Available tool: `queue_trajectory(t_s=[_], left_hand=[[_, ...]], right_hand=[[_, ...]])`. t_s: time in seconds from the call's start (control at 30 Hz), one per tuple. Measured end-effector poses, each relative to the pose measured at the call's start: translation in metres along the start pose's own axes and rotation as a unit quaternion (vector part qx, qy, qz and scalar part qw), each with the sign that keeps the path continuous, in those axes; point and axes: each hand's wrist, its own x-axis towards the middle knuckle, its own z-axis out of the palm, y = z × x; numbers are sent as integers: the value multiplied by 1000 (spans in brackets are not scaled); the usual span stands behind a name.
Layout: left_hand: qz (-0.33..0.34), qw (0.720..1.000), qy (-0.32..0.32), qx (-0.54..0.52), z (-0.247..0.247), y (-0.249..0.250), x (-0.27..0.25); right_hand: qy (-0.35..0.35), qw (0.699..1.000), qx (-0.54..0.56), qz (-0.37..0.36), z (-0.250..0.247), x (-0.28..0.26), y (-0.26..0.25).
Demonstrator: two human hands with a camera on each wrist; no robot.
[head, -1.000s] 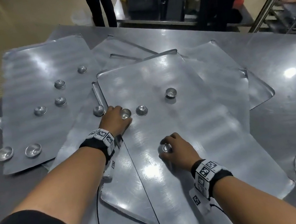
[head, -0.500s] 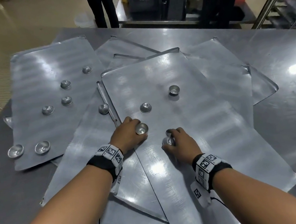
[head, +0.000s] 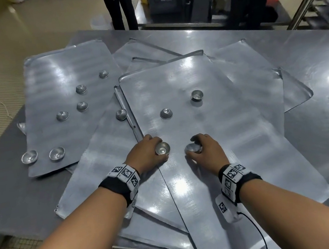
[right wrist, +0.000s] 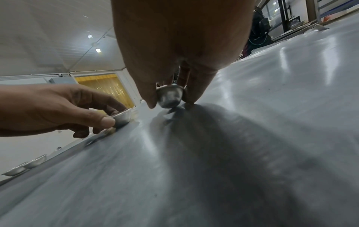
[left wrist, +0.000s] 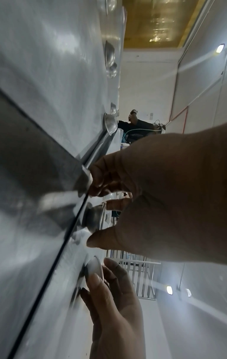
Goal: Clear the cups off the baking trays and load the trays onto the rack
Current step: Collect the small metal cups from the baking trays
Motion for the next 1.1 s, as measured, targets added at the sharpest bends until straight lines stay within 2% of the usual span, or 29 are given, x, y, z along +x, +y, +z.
queue_trajectory(t_s=[0.43,0.87,1.0,1.1], left_hand=[[-27,999,11,-22,4,4,-6],[-28,999,-30,-17,14,31,1],[-33,998,-50,-19,10,39,6],[-40,998,-47,-14,-1,41,15]], right_hand=[[-55,998,-22,-16,-7,5,11],[-141,989,-25,-42,-29,26,27],[-184,982,15,-45,-40,32,29],[-181,982,26,-42,-51,48,35]])
